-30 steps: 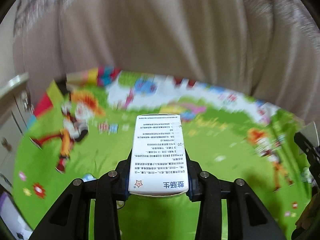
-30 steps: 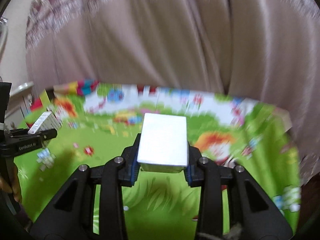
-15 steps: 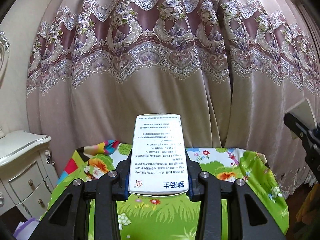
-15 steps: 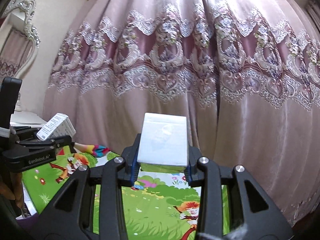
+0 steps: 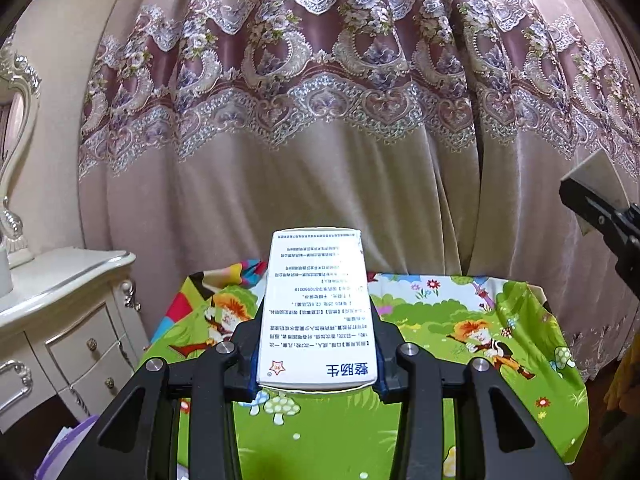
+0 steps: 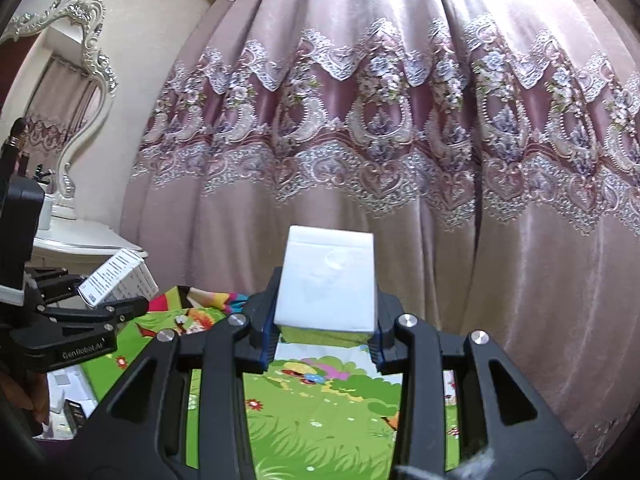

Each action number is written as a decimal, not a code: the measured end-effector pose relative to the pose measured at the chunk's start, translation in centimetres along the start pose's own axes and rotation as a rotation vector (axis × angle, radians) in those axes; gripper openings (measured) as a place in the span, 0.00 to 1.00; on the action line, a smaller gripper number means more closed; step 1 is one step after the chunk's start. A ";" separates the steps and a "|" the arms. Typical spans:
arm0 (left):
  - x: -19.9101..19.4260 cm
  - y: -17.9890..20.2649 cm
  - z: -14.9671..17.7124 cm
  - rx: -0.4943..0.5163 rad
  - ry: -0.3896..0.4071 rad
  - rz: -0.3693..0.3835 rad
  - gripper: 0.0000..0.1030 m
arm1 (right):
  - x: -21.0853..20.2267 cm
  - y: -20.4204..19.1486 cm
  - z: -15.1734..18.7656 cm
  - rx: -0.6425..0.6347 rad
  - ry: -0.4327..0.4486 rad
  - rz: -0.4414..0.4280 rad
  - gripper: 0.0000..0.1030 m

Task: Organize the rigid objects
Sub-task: 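Lift and carry the medicine box and white cube box toward the storage box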

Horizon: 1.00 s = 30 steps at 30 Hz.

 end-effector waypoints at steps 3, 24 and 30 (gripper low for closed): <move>-0.1 -0.7 0.6 -0.010 -0.020 -0.004 0.40 | 0.2 -0.9 0.0 -0.004 -0.022 -0.044 0.39; -2.5 -8.7 6.0 -0.135 -0.105 -0.120 0.40 | 0.7 -11.1 0.7 -0.165 -0.114 -0.316 0.39; -3.0 -12.3 8.7 -0.205 -0.151 -0.176 0.40 | 1.1 -15.8 1.4 -0.254 -0.158 -0.430 0.39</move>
Point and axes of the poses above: each gripper's, at about its wrist camera, not at the fingertips, and x roughly the way its jaws point, y to its right, z to its underside, the point moved 6 cm from there along x, roughly the way its jaws point, and after that the axes turned 14 degrees about -y, right-handed, at the moved point
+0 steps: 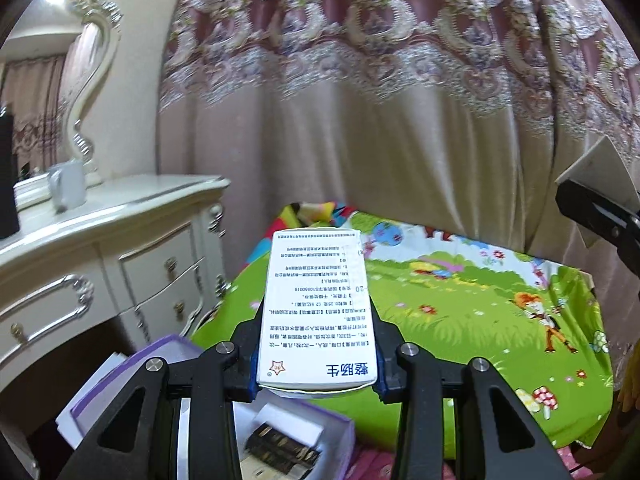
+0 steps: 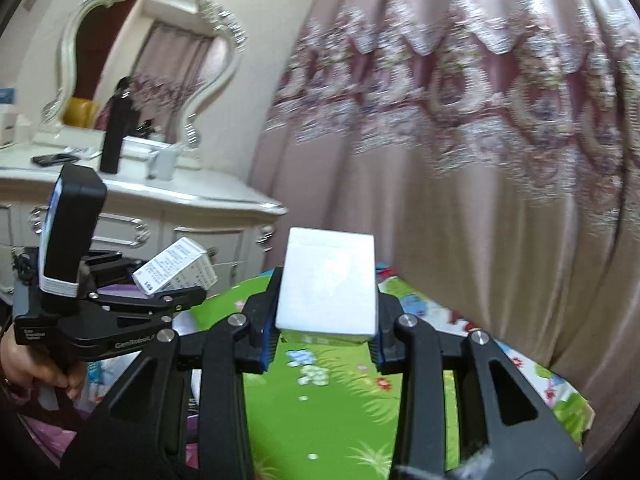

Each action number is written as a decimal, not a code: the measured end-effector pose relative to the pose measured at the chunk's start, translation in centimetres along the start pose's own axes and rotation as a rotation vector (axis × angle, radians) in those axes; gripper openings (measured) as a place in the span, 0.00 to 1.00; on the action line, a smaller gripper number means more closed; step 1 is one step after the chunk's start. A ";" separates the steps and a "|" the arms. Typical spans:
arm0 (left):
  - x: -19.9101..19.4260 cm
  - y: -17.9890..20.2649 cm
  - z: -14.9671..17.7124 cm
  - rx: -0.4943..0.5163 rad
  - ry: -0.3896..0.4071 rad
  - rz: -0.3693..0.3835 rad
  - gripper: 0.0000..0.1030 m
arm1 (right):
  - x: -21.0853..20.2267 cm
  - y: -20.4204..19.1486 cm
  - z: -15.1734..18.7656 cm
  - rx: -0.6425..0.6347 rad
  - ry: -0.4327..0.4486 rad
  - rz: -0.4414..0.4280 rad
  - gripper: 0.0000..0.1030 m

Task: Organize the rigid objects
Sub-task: 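Lift and carry the medicine box and white cube box toward the storage box, then open both tools over the storage box to drop the two white boxes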

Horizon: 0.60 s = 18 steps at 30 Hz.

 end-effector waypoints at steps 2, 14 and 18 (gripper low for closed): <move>0.5 -1.5 1.0 -0.031 -0.029 -0.025 0.40 | 1.8 -1.8 -0.3 -0.032 -0.046 -0.073 0.39; 4.5 -13.5 9.5 -0.315 -0.267 -0.225 0.40 | 14.5 -14.9 4.0 -0.258 -0.423 -0.432 0.39; 5.6 -15.6 11.2 -0.359 -0.330 -0.214 0.45 | 17.9 -18.9 6.6 -0.317 -0.568 -0.516 0.39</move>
Point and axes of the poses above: each gripper's, at about its wrist camera, not at the fingertips, and x roughly the way its jaws point, y to its right, z to its underside, the point moved 6 cm from there along x, roughly the way its jaws point, and after that the axes turned 14 degrees about -y, right-handed, at the moved point
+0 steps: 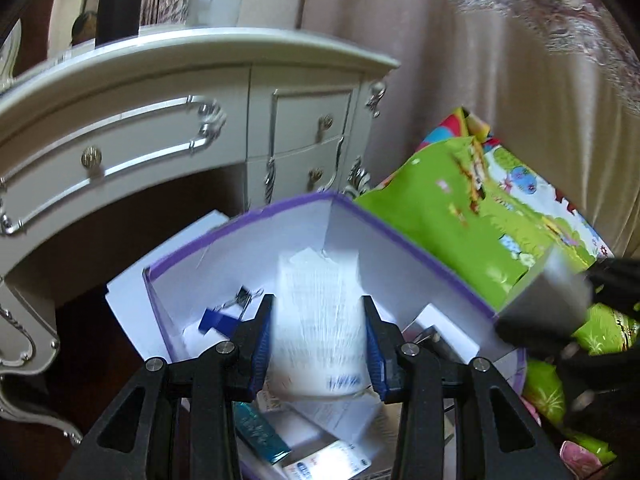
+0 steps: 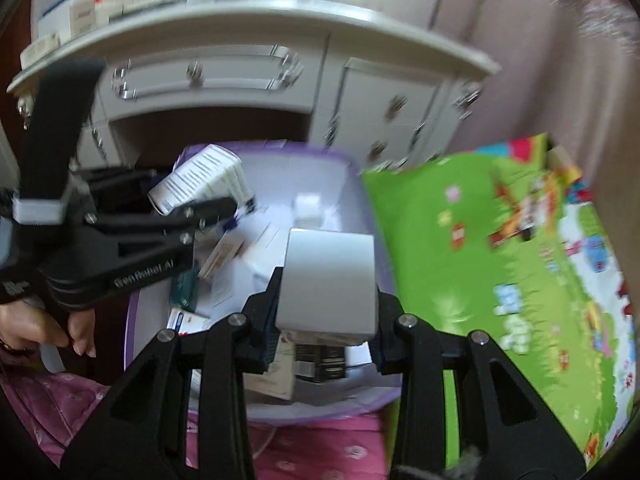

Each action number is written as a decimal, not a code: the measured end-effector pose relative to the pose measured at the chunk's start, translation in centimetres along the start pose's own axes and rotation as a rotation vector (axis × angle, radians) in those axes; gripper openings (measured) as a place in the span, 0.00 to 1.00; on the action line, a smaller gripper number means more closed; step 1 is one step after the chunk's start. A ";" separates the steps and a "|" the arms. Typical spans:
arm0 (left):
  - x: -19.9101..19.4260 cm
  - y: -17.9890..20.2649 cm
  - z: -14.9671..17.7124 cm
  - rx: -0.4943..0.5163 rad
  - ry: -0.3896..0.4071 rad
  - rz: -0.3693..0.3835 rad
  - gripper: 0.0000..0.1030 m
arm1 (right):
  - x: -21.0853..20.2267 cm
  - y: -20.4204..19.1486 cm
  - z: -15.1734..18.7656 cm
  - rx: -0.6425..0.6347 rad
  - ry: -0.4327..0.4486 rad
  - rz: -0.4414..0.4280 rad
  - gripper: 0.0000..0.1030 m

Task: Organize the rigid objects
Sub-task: 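Open both tools over the storage box to drop the two white boxes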

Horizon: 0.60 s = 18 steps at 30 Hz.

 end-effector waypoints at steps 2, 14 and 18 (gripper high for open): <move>0.7 -0.6 0.1 -0.012 -0.039 0.005 0.73 | 2.0 -0.9 -0.2 -0.025 -0.060 -0.031 0.39; -7.9 0.6 -2.2 0.127 0.186 -0.520 1.00 | 0.9 -1.0 0.2 0.047 -0.024 -0.030 0.79; -7.7 2.0 -1.6 0.153 0.111 -0.444 1.00 | 0.4 -0.9 0.4 0.063 -0.020 -0.036 0.80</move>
Point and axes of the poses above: each gripper's, at about its wrist camera, not at the fingertips, and x roughly the way its jaws point, y to its right, z to its underside, the point moved 6 cm from there along x, roughly the way its jaws point, and after that the axes turned 14 degrees about -y, right-handed, at the moved point
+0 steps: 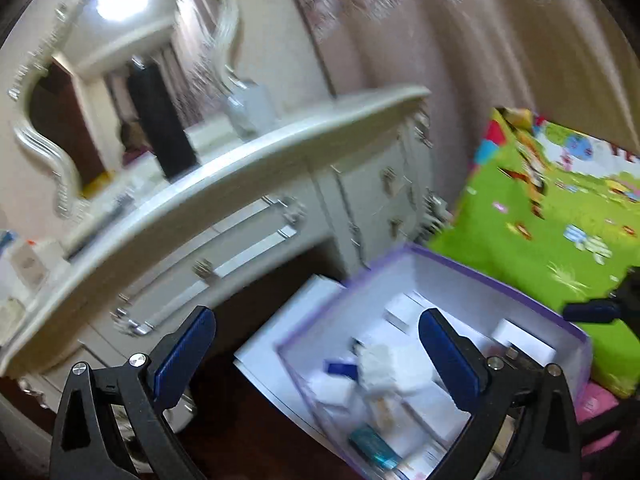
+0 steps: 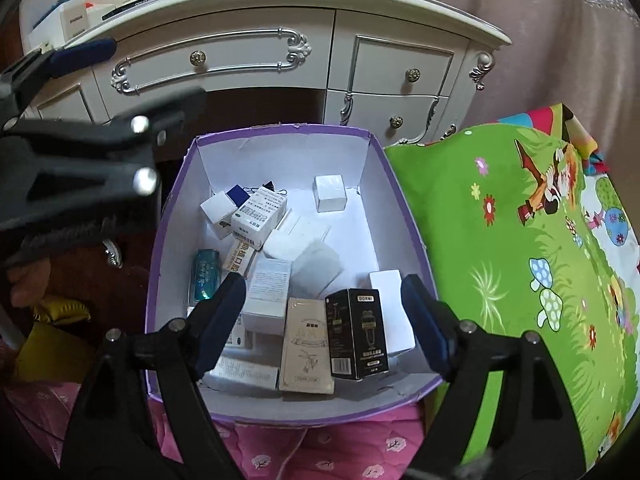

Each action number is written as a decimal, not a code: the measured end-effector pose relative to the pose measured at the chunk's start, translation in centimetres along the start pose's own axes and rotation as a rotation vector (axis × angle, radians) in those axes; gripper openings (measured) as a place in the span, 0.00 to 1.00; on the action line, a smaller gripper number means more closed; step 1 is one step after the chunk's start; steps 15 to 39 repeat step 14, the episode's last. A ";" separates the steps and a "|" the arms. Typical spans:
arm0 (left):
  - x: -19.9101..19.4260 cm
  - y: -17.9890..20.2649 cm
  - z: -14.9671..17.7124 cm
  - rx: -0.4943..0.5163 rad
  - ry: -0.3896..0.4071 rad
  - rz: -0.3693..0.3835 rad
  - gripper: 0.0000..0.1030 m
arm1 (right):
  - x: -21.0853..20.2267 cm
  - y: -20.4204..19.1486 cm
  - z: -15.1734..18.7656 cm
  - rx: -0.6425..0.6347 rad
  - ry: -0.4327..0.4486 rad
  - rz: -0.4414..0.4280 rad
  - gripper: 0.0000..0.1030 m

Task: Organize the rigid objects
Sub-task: 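Open both tools over the storage box to drop the two white boxes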

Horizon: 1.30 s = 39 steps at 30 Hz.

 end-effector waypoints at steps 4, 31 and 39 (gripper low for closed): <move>3.3 1.6 0.8 0.030 -0.186 0.086 1.00 | -0.3 0.2 0.8 0.019 -0.025 0.009 0.80; 5.1 1.9 2.2 -0.020 -0.228 0.140 1.00 | 0.1 0.7 1.4 0.045 -0.061 0.033 0.80; 5.1 1.9 2.2 -0.020 -0.228 0.140 1.00 | 0.1 0.7 1.4 0.045 -0.061 0.033 0.80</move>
Point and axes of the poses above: each gripper's, at about its wrist camera, not at the fingertips, and x roughly the way its jaws point, y to its right, z to its underside, the point moved 6 cm from there along x, roughly the way its jaws point, and after that the axes turned 14 degrees about -y, right-handed, at the moved point
